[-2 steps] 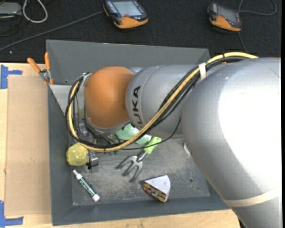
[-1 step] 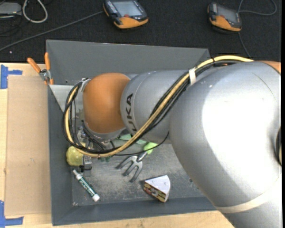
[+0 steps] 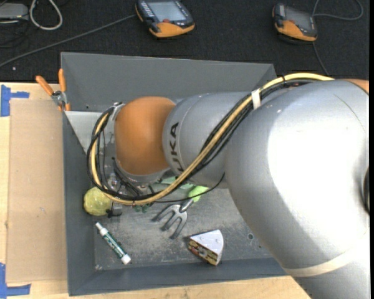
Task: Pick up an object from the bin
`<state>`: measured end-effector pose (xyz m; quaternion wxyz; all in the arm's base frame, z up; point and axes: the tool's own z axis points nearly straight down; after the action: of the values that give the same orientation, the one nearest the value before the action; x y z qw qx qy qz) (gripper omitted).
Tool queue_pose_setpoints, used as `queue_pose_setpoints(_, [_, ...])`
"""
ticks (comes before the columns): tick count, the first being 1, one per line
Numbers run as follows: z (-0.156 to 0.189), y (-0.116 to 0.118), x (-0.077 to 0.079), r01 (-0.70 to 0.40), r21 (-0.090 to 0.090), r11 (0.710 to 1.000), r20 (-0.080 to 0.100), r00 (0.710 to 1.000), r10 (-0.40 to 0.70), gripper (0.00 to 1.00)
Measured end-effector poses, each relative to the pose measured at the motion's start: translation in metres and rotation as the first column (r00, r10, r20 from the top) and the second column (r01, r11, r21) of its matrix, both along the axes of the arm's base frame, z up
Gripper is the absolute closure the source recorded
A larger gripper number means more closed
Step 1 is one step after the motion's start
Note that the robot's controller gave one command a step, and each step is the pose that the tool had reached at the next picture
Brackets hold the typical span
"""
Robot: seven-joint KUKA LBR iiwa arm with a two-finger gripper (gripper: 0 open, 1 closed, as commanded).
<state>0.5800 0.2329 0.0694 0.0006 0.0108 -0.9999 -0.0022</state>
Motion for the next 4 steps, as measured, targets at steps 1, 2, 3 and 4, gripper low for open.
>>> queue_pose_setpoints(1, [0.000, 0.000, 0.000, 0.001, 0.000, 1.000, 0.000, 1.000, -0.001, 1.00])
queue_pose_setpoints(2, [0.000, 0.004, -0.003, 0.126, -0.011, 0.992, -0.003, 0.992, -0.126, 1.00])
queue_pose_setpoints(3, [0.001, 0.004, -0.010, -0.019, -0.010, 1.000, 0.002, 1.000, 0.019, 1.00])
queue_pose_setpoints(4, [0.059, 0.008, -0.006, -0.152, -0.004, 0.988, -0.004, 0.988, 0.152, 1.00])
